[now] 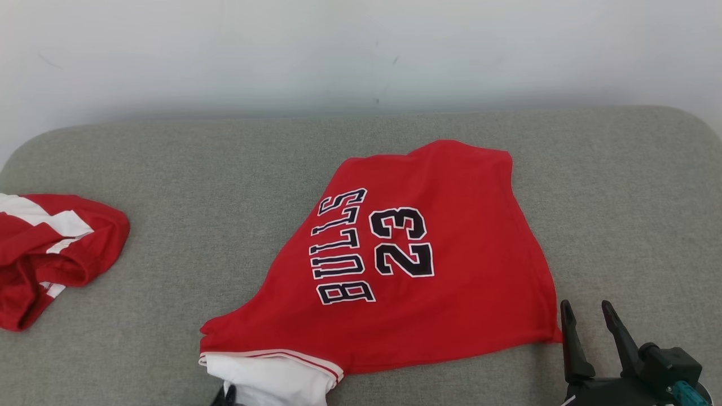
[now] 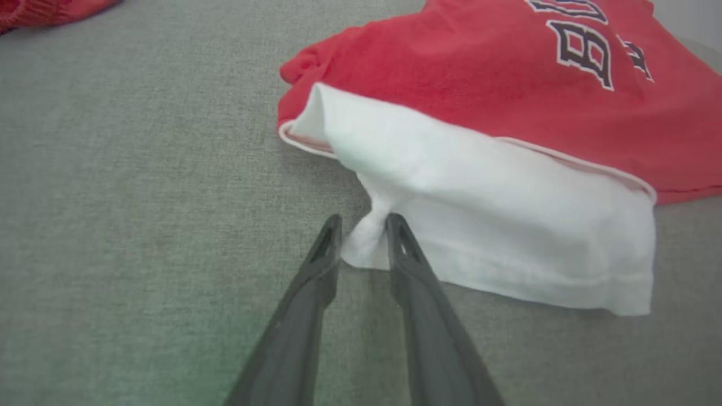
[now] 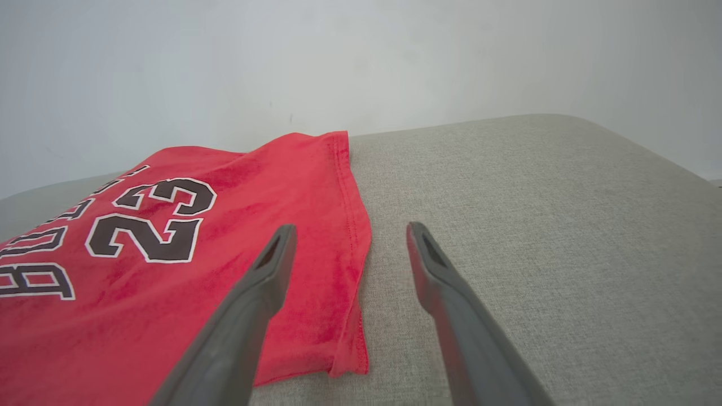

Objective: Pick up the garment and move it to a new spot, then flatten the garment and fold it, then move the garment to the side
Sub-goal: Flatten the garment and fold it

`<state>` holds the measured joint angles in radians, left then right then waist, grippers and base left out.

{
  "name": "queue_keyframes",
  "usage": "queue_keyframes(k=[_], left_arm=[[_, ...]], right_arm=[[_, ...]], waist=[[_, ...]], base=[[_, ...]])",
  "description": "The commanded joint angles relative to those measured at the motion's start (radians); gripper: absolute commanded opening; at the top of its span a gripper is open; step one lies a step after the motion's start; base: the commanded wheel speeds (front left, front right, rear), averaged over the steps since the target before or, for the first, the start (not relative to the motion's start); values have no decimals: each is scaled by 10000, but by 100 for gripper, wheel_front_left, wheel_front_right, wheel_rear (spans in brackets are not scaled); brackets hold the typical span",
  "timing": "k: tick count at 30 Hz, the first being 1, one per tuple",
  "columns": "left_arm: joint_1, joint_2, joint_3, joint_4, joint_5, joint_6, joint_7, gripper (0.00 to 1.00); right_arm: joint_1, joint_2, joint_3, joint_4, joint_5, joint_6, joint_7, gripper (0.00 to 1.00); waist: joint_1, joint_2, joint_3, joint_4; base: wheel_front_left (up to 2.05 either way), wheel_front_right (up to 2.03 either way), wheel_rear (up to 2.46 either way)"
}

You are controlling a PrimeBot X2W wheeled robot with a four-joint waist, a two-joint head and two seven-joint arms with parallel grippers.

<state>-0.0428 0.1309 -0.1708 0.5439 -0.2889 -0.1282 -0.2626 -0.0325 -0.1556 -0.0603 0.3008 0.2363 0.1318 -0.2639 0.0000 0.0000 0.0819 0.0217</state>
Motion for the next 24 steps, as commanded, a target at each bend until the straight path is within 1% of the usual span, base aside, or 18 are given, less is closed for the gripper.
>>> queue_keyframes(k=[1, 4, 6, 8, 15, 17, 24], left_arm=[[-77, 2, -54, 85, -89, -18, -29, 0], [25, 53, -229, 104, -222, -25, -29, 0], [309, 36, -199, -167, -387, -27, -30, 0], [631, 164, -174, -408, -499, -15, -30, 0], [1455, 168, -213, -1269, -715, 30, 179, 0], [1422, 81, -244, -1452, -801, 34, 165, 0], [1161, 93, -300, -1693, -742, 82, 106, 0]], right_arm=[[115, -13, -35, 28, 32, -23, -4, 100], [267, -48, -66, 229, 84, -23, -6, 100], [378, -115, -50, 362, 8, -23, -4, 100], [474, -124, -138, 472, 20, -23, -4, 100], [599, -139, -302, 1077, -188, -23, -6, 100], [488, -197, -288, 1327, -331, -23, -6, 100], [-12, -242, -116, 2262, -586, -23, 62, 100]], waist=[[0, 0, -54, 51], [0, 0, -177, 192], [0, 0, -275, 309], [0, 0, -318, 430], [0, 0, -316, 771], [0, 0, -324, 816], [0, 0, -335, 781]], base=[[0, 0, 0], [0, 0, 0], [0, 0, 0], [0, 0, 0], [0, 0, 0], [0, 0, 0], [0, 0, 0]])
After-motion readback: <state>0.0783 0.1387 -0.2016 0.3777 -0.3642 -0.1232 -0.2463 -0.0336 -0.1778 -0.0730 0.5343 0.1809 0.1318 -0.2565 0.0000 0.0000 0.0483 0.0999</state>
